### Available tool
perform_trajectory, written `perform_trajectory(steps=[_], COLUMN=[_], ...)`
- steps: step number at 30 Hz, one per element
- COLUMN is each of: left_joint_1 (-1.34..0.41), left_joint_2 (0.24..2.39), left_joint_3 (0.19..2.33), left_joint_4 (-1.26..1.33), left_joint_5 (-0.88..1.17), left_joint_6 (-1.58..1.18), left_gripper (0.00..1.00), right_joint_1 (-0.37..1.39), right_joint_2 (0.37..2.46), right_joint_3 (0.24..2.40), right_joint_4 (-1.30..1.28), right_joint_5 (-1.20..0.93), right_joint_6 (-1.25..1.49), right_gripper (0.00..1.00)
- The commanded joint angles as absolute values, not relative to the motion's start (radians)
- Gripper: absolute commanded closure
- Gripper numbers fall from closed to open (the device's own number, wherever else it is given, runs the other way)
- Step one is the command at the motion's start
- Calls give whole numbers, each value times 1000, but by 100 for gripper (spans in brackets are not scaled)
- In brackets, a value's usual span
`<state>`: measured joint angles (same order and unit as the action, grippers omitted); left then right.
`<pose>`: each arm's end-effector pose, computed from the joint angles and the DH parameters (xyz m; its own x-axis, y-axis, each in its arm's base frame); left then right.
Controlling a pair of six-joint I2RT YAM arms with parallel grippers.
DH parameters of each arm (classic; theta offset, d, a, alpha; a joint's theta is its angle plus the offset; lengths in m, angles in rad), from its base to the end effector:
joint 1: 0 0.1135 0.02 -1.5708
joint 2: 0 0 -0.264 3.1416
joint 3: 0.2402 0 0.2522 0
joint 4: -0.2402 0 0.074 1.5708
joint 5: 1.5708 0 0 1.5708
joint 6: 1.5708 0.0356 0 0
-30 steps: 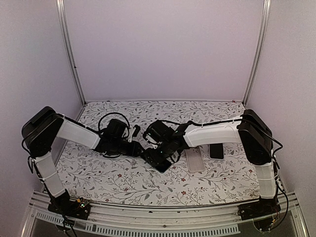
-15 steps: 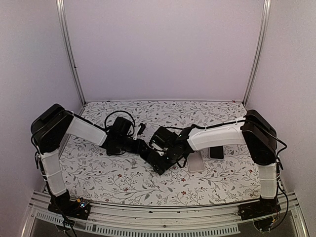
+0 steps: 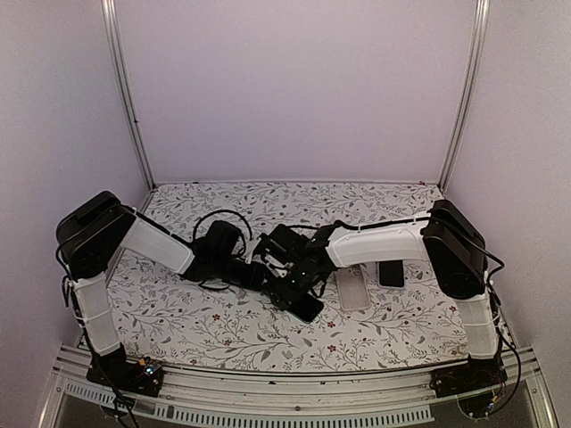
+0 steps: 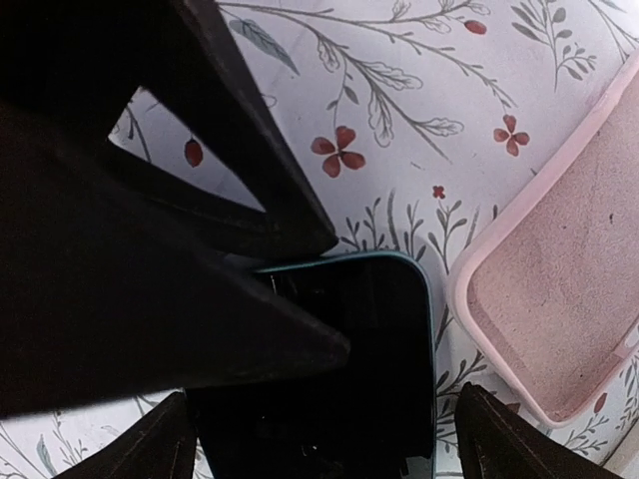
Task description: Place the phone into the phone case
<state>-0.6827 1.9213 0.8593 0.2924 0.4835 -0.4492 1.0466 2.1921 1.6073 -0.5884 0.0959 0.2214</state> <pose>0.2674 -0.2388 0.1033 -0.8414 0.1886 -0.5065 0.5021 0.6197 -0.6033 0.2299 0.3908 0.1421 -0.6354 -0.6622 -0.3971 -0.7213 0.6927 -0.0011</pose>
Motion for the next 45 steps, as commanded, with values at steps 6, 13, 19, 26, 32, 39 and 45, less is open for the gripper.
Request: perform_trajectory(steps=[6, 13, 19, 26, 32, 39, 45], left_joint_1=[-698, -694, -676, -667, -665, -661, -658], left_joint_2=[1832, 1795, 1727, 1710, 1691, 1675, 1652], left_joint_3=[841, 879, 875, 868, 859, 853, 840], left_joint_4=[222, 134, 74, 62, 57, 46, 42], left_joint_5=[429, 369, 306, 301, 284, 261, 237], left_joint_6=[-444, -397, -360, -375, -372, -369, -365], left_gripper=[68, 65, 63, 62, 62, 62, 62], right_joint_1=[1048, 1047, 1048, 1048, 1048, 1048, 1047], right_joint_2=[2160, 2206, 2216, 2272, 2267, 2120, 1982], right_joint_3=[1537, 1625, 1651, 1723, 1726, 1649, 1521], right_joint_4=[-708, -814, -837, -817, -814, -713, -580], right_joint_5=[50, 11, -35, -5, 40, -43, 49], right_joint_6=[191, 138, 132, 119, 123, 116, 172], right_gripper=[10, 10, 13, 16, 38, 48, 49])
